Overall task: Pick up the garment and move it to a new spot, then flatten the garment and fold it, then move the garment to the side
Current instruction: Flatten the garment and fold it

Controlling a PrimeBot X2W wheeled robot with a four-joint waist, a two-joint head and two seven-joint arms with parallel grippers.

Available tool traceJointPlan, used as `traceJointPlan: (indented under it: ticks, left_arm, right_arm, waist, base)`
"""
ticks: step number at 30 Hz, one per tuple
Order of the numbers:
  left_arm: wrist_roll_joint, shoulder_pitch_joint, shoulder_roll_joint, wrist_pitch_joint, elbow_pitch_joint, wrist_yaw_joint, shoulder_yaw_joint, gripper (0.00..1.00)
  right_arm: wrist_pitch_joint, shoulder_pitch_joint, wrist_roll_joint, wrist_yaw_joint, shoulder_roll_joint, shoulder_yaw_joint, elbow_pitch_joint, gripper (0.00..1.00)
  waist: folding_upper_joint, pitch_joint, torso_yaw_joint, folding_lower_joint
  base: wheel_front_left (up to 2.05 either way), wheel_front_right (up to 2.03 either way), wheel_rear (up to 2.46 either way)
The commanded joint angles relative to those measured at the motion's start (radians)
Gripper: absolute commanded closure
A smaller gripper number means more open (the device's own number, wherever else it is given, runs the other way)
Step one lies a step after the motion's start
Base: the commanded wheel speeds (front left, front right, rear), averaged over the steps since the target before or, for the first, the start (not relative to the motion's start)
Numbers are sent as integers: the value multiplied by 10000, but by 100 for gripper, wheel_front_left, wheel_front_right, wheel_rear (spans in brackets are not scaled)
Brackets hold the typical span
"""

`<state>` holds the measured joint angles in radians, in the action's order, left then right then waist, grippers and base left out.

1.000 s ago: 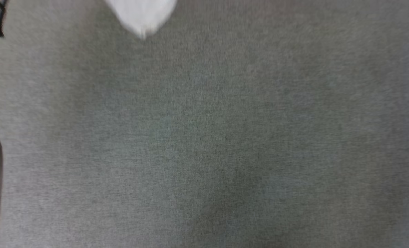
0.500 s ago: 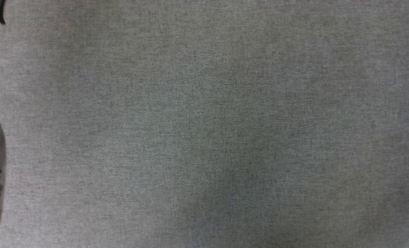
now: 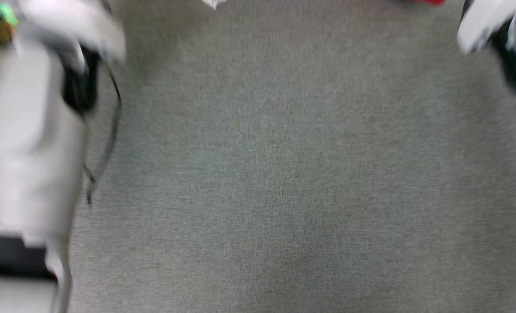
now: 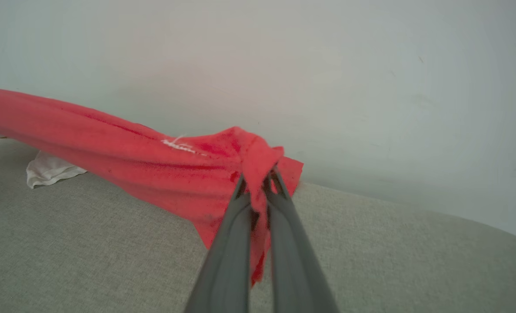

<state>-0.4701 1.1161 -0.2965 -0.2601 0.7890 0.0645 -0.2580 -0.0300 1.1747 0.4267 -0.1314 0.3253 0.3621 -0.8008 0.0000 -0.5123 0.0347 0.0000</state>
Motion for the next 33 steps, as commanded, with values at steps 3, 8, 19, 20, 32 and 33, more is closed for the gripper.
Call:
traceJointPlan:
  ticks: [3,8,19,20,32,33]
  left_arm:
    - [-166,-1690,15,-65,-554,-109,157,100]
    - [-570,-4603,-97,189,-1705,-404,335,100]
    - [-1484,-11133,-410,2180,-7075,-2544,872,100]
    - [-1541,-11506,-403,2380,-7452,-2719,874,100]
    - [-1715,-12929,-694,3785,-10082,-3679,901,100]
    - [-1712,-12737,-690,3828,-10055,-3609,855,100]
  right_arm:
    - [-162,-1319,393,14,234,245,257,100]
    - [-323,-3546,999,17,461,132,915,100]
    - [151,-9473,840,22,159,-1875,4012,100]
    - [398,-9937,739,22,85,-2131,4346,100]
    - [3323,-12292,-340,19,-945,-3717,7986,100]
    - [3480,-12127,-452,17,-894,-3688,8016,100]
  waist:
    - [0,1387,-118,0]
    - [0,2396,-179,0]
    - [0,4132,-164,0]
    - [0,4201,-168,0]
    - [0,4543,-31,0]
    - [0,4484,-23,0]
  base:
    - [0,0,0]
    - [0,0,0]
    - [0,0,0]
    - [0,0,0]
    - [0,0,0]
    - [0,0,0]
